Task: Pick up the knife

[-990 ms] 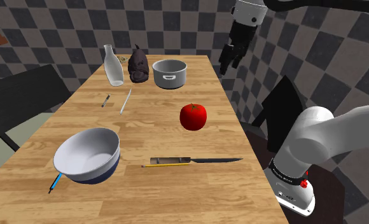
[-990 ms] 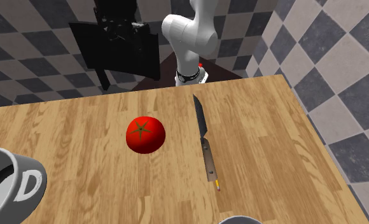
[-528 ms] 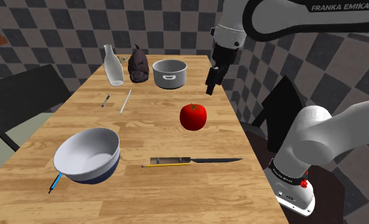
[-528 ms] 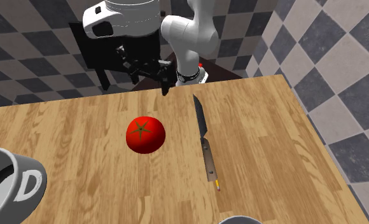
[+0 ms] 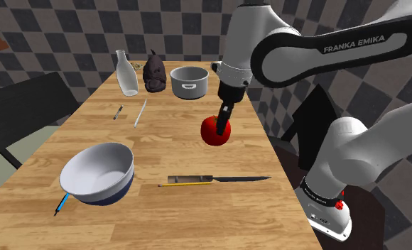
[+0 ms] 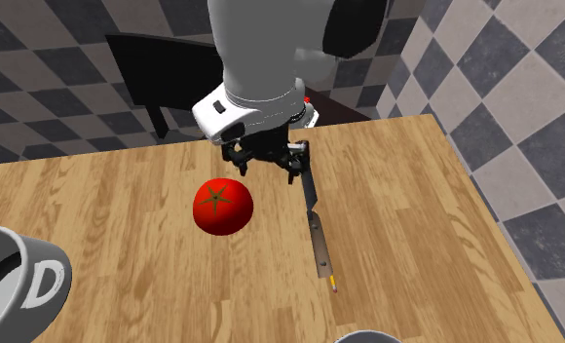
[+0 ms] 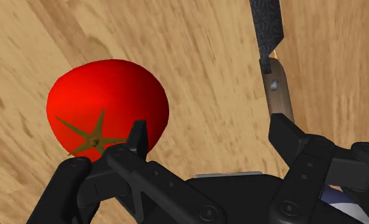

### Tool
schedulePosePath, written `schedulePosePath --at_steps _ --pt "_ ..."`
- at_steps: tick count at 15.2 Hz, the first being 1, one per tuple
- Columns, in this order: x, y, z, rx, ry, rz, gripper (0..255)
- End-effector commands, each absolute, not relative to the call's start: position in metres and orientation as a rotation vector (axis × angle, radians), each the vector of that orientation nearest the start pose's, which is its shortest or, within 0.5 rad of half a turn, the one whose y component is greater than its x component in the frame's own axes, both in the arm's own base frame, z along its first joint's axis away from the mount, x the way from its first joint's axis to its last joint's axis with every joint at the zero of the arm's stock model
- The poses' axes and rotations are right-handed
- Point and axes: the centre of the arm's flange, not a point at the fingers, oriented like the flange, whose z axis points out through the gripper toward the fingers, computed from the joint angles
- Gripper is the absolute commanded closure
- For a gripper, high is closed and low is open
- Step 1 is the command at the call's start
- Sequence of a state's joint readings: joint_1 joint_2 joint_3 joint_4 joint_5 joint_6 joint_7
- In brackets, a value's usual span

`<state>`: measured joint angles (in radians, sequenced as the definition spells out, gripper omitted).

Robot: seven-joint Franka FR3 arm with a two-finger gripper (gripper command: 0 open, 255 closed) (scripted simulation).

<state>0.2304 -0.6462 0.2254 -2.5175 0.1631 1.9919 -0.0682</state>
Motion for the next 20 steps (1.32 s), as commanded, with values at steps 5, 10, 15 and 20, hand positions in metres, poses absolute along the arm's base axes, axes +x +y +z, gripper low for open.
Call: schedulePosePath --at_steps 5,10,15,20 --pt "0.312 0.234 0.443 -2.958 -0.932 -0.141 0" --pt "0.295 0.278 0.398 -2.881 -1.151 -0.119 0" --pt "0.295 0.279 0.377 -2.879 -1.154 -0.119 0" --pt "0.295 0.279 0.358 -2.879 -1.154 -0.119 0"
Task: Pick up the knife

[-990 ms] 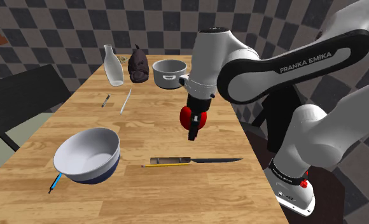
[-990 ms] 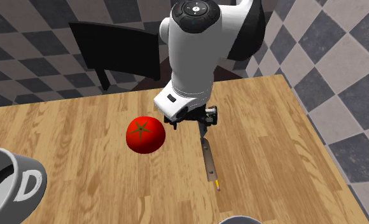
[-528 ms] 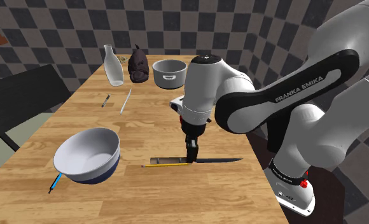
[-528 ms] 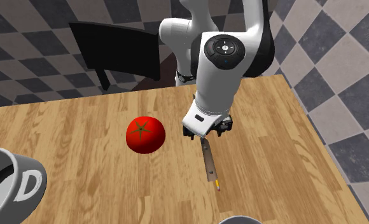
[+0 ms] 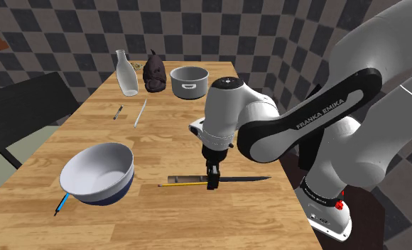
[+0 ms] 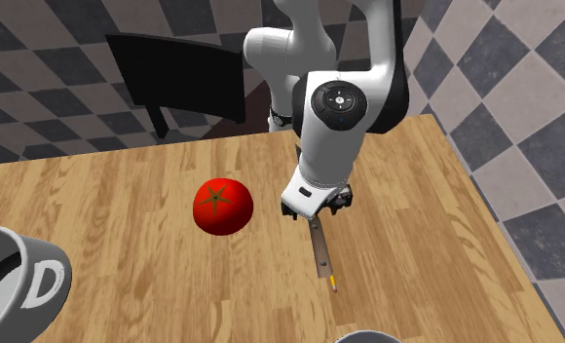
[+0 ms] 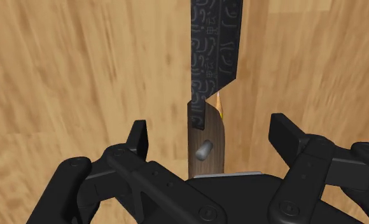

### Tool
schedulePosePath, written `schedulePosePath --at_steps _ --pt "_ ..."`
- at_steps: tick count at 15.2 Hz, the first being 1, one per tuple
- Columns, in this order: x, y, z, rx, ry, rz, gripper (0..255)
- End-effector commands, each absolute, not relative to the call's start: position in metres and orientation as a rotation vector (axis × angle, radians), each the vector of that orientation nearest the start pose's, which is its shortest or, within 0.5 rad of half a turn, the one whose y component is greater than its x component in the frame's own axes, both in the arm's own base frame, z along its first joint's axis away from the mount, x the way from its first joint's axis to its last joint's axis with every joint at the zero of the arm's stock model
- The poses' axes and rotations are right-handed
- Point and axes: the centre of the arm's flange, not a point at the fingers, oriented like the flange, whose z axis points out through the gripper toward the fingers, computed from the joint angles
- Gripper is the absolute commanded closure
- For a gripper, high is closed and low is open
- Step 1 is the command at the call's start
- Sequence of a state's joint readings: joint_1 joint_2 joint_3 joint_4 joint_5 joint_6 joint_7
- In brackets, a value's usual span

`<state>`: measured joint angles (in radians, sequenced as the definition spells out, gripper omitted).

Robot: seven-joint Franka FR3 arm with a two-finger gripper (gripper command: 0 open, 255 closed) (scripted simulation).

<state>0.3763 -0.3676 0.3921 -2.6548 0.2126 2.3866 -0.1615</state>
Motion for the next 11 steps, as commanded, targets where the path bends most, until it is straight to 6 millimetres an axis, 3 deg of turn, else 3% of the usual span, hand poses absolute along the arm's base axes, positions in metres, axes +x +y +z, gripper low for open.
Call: schedulePosePath --at_steps 1,11 --pt "0.2953 0.2790 0.3575 -2.879 -1.154 -0.119 255" --pt "0.2946 0.2786 0.3630 -2.879 -1.154 -0.119 255"
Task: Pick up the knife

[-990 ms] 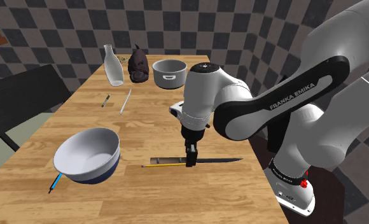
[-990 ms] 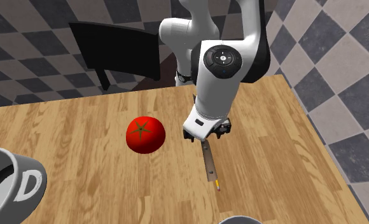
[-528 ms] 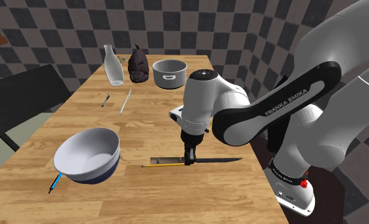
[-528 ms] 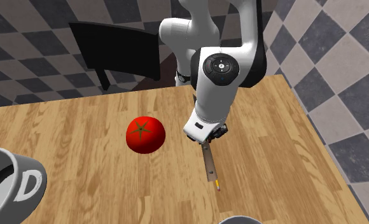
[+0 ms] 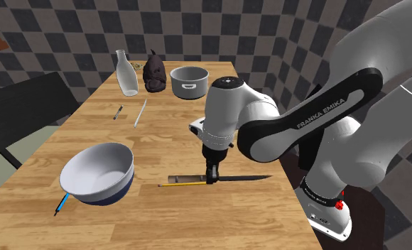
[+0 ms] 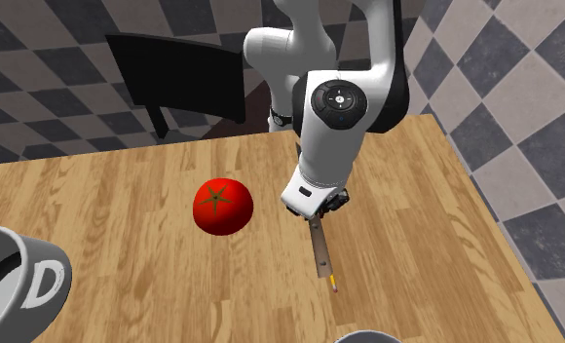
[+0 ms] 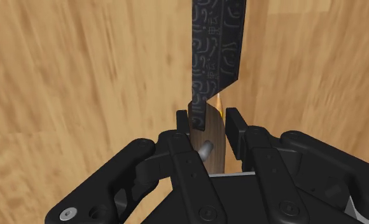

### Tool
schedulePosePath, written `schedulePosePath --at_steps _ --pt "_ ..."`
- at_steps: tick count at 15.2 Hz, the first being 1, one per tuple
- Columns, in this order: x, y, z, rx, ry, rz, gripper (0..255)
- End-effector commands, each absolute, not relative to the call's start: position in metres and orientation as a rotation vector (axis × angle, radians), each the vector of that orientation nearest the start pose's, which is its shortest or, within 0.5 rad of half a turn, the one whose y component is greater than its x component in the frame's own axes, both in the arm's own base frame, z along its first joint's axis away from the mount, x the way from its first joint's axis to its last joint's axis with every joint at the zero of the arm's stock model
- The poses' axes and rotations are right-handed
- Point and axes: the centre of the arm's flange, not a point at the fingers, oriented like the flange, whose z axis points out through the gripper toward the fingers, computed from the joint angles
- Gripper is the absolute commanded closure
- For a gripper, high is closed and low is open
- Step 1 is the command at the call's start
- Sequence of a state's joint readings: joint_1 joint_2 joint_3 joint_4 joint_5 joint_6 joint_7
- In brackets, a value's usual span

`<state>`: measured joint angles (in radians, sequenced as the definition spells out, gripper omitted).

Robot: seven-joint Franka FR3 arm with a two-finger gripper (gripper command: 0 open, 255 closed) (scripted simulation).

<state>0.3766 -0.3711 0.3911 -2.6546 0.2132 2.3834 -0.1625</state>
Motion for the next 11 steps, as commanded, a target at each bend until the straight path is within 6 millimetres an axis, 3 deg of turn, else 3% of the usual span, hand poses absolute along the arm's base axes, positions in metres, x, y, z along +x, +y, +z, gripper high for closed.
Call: schedulePosePath --at_steps 1,11 --pt "0.295 0.279 0.368 -2.879 -1.154 -0.119 255" --pt "0.295 0.279 0.421 -2.879 -1.154 -0.119 255"
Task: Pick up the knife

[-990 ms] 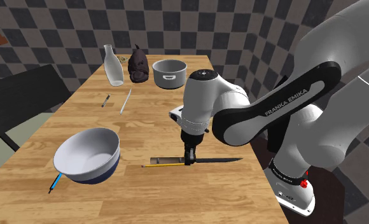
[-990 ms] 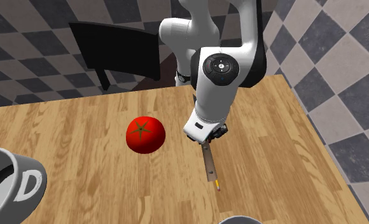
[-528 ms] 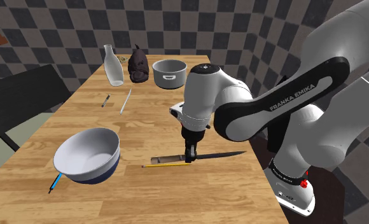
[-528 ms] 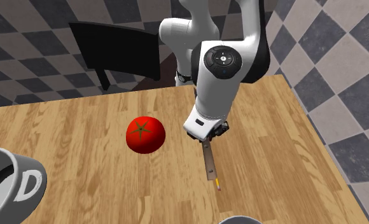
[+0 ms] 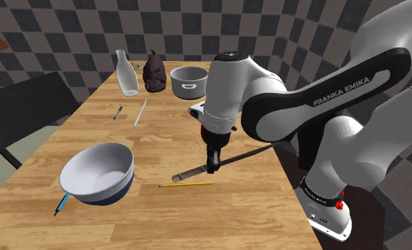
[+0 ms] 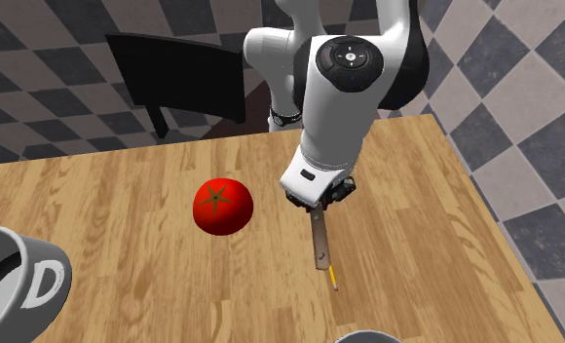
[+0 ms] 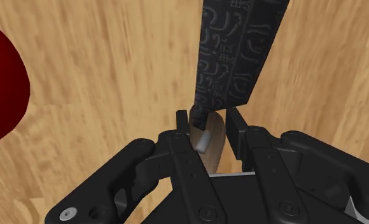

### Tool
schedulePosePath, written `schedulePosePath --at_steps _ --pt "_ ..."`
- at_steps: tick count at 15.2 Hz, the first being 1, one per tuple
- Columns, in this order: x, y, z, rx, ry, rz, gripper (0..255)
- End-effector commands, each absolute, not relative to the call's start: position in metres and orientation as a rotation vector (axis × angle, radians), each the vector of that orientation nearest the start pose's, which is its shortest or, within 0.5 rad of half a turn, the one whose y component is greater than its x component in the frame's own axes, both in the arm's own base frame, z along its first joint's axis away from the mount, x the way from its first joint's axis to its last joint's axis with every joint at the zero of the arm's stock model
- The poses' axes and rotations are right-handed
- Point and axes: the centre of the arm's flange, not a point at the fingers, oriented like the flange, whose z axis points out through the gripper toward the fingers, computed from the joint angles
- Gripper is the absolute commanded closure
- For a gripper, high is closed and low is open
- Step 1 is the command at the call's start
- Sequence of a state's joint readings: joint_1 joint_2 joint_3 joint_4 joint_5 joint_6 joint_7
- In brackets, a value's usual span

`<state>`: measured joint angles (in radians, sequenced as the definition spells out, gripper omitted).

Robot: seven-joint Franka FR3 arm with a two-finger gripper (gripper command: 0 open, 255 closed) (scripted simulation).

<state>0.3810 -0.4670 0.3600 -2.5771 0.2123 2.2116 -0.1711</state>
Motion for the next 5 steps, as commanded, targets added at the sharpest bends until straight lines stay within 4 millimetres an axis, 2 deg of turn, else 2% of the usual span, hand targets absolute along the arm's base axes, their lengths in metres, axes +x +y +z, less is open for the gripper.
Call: schedulePosePath --at_steps 1,3,5 --pt "0.295 0.279 0.426 -2.879 -1.154 -0.119 255" --pt "0.295 0.279 0.437 -2.879 -1.154 -0.119 255" --pt "0.295 0.279 0.438 -2.879 -1.154 -0.119 255"
